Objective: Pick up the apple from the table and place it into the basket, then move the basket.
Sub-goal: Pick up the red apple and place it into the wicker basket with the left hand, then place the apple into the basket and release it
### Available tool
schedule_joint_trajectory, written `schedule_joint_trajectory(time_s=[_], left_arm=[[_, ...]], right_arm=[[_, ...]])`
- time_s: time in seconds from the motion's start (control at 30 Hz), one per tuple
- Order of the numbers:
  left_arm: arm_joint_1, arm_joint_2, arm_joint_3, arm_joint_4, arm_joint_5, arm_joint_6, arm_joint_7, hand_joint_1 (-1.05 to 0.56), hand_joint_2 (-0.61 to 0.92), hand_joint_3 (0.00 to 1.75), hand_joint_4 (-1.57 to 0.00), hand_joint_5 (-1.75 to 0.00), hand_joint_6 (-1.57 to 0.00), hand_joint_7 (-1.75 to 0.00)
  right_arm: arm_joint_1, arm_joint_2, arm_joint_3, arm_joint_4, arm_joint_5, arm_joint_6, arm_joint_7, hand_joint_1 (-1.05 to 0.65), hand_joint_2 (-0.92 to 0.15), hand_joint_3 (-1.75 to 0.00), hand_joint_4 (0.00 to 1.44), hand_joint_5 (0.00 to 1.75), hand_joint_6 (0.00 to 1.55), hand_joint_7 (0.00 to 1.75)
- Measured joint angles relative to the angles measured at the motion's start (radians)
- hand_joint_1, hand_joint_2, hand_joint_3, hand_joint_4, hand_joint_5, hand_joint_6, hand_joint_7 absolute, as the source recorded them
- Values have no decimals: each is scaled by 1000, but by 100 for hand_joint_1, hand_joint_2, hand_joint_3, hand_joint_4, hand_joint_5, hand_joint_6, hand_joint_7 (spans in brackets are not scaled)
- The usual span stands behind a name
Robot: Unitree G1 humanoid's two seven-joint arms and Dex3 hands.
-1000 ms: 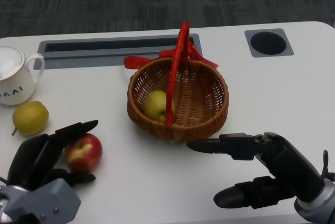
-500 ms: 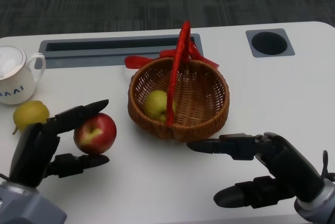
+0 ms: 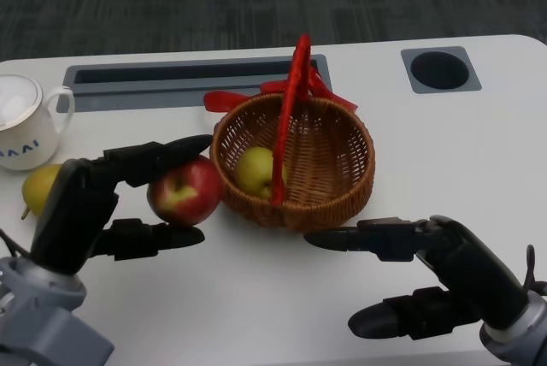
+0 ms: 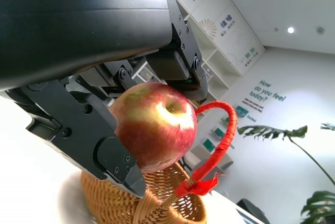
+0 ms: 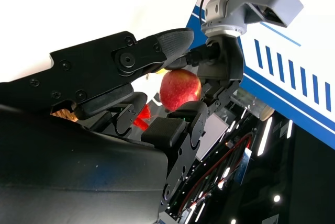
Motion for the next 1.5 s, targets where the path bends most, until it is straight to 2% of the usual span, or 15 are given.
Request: schedule_joint_trajectory(time_s=[0.23, 0.37, 0.77, 0.93, 1.2, 1.37, 1.5], left_arm=[[-96, -63, -1, -8, -15, 51, -60, -15, 75, 0, -136, -7, -118, -2], [-158, -88, -3, 35, -18, 70, -80, -13, 75, 0, -133, -4, -118, -2], [-294, -99, -19, 207, 7, 108, -86, -13, 79, 1, -127, 0, -114, 0], [-355, -112, -33, 318, 19, 171, -80, -13, 79, 0, -127, 0, -114, 0], [-395, -139, -43, 424, 19, 237, -77, -12, 79, 0, -125, 0, -112, 0], [-415, -145, -51, 452, 18, 275, -77, -17, 76, 0, -117, 0, -106, 0], [-423, -144, -69, 460, 23, 282, -83, -37, 72, 0, -93, 0, -85, 0]], right_arm=[[2, 1, 0, -10, -10, 8, -2, -42, -89, 0, 81, 0, 74, 0], [11, 0, 0, -37, -18, 27, -4, -42, -89, 0, 81, 0, 74, 0], [26, 1, 0, -56, -20, 36, -7, -43, -89, 0, 82, 0, 74, 0], [40, 5, 0, -77, -33, 40, -18, -43, -89, 0, 82, 0, 75, 0], [55, 5, 0, -85, -35, 44, -25, -43, -89, 0, 82, 0, 75, 0], [57, 5, 0, -90, -35, 45, -27, -42, -88, 0, 82, 0, 75, 0], [60, 5, 0, -105, -36, 51, -29, -42, -88, 0, 82, 0, 76, 0]])
